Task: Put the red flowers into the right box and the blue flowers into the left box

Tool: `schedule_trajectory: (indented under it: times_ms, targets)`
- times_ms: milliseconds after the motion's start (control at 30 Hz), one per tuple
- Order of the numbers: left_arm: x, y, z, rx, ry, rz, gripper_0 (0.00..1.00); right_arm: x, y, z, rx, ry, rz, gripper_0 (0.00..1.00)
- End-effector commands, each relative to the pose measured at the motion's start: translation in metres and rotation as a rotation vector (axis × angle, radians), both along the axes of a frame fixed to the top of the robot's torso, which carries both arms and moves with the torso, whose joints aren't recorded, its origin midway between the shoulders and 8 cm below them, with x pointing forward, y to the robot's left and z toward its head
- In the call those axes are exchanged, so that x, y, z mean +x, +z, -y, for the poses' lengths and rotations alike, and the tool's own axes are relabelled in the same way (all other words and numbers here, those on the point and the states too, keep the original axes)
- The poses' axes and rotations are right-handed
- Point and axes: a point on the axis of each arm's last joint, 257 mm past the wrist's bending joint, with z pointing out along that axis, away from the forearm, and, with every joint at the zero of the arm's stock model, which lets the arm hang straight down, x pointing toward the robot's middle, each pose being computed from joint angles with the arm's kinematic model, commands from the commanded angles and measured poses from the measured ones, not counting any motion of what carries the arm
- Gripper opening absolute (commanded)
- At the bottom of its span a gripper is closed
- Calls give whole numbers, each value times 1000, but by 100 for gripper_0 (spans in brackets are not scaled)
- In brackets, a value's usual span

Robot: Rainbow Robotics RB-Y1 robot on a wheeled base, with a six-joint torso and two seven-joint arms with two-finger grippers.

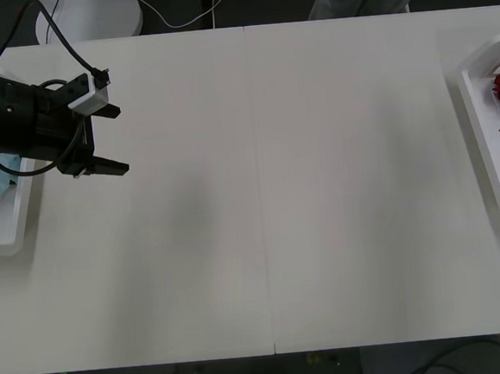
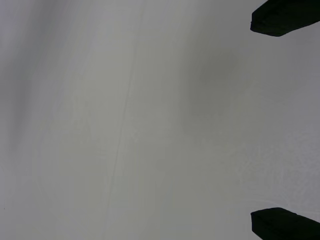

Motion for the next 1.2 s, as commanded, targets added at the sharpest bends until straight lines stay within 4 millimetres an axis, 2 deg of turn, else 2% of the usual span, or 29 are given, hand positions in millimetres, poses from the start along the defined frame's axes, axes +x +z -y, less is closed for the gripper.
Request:
schedule_trajectory:
  times_ms: [33, 167, 367, 500, 600, 700, 833, 1200]
  targets:
    - [8, 20, 12, -7, -8, 38, 100, -15, 21, -25, -20, 204, 14, 80]
    - [8, 20, 12, -7, -8, 38, 100, -27, 14, -65, -10, 368, 6, 81]
    - [8, 20, 12, -7, -8, 38, 100, -61, -7, -135, 15, 664, -3, 81]
    - [8, 20, 12, -7, -8, 38, 100, -81, -15, -171, 69, 821, 5, 81]
    - [8, 20, 12, -7, -8, 38, 100, -91, -19, -189, 123, 916, 27, 81]
    - [8, 20, 12, -7, -8, 38, 100, -99, -17, -202, 149, 1003, 52, 82]
    - [8, 20, 12, -7, -8, 38, 100, -109, -16, -219, 250, 1018, 71, 81]
    - [8, 20, 12, -7, -8, 38, 100, -104, -13, -239, 352, 991, 162, 81]
